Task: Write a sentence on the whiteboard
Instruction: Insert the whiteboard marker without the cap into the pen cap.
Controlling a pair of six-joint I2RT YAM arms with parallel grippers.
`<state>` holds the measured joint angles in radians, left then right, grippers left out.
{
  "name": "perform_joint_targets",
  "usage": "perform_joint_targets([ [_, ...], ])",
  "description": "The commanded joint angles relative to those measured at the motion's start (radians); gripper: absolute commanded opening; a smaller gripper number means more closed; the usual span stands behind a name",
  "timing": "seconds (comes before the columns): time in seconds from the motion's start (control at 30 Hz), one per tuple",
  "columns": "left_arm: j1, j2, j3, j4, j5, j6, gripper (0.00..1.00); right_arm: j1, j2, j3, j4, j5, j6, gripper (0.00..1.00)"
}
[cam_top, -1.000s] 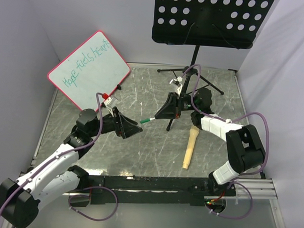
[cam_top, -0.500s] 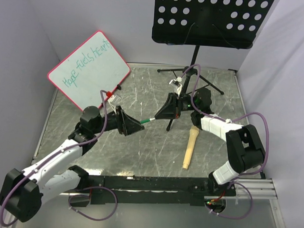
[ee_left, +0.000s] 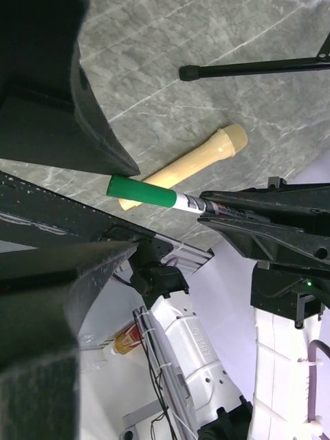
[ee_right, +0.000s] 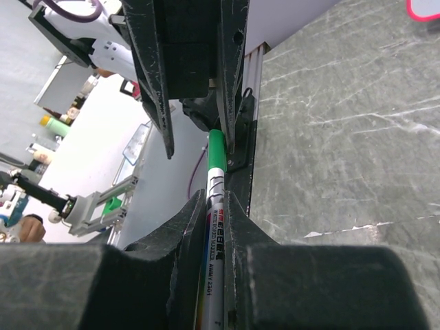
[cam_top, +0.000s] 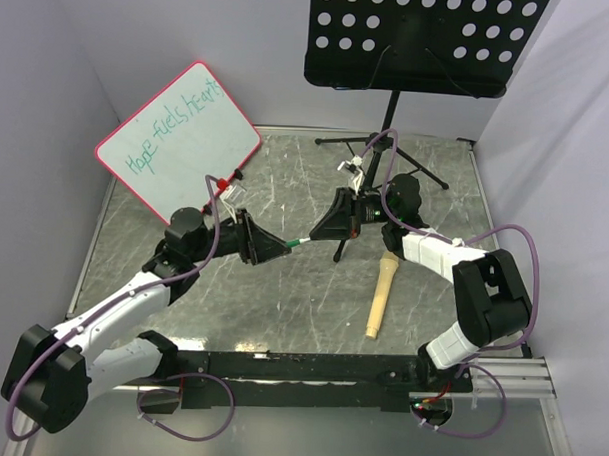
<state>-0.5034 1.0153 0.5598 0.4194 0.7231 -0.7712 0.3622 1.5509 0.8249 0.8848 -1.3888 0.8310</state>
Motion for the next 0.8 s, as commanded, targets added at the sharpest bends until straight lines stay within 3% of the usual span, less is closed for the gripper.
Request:
perform_joint_targets([
  [0.0,-0.001,0.008,0.052,0.035,0.039,0.019,0.44,0.006,-0.037,0.01,0.013,0.01,-0.032,0.0],
  [0.07,-0.003,0.017,0.055,0.033,0.05,0.018,0.38,0.004,-0.034,0.01,0.011,0.011,-0.033,0.0],
  [0.13,-0.004,0.028,0.057,0.051,0.065,0.009,0.26,0.006,-0.034,0.01,0.0,0.013,-0.039,0.0],
  [0.23,-0.007,0.048,0.068,0.059,0.068,0.003,0.2,0.006,-0.037,0.013,-0.035,0.017,-0.062,0.0],
  [0.27,-0.009,0.049,0.068,0.068,0.07,-0.003,0.15,0.007,-0.04,0.017,-0.055,0.019,-0.073,0.0],
  [0.3,-0.009,0.051,0.069,0.077,0.071,-0.01,0.03,0.009,-0.043,0.019,-0.073,0.023,-0.098,0.0],
  [0.77,-0.113,0.127,0.072,0.239,-0.031,-0.089,0.01,0.08,-0.069,0.049,-0.302,0.079,-0.267,0.0],
])
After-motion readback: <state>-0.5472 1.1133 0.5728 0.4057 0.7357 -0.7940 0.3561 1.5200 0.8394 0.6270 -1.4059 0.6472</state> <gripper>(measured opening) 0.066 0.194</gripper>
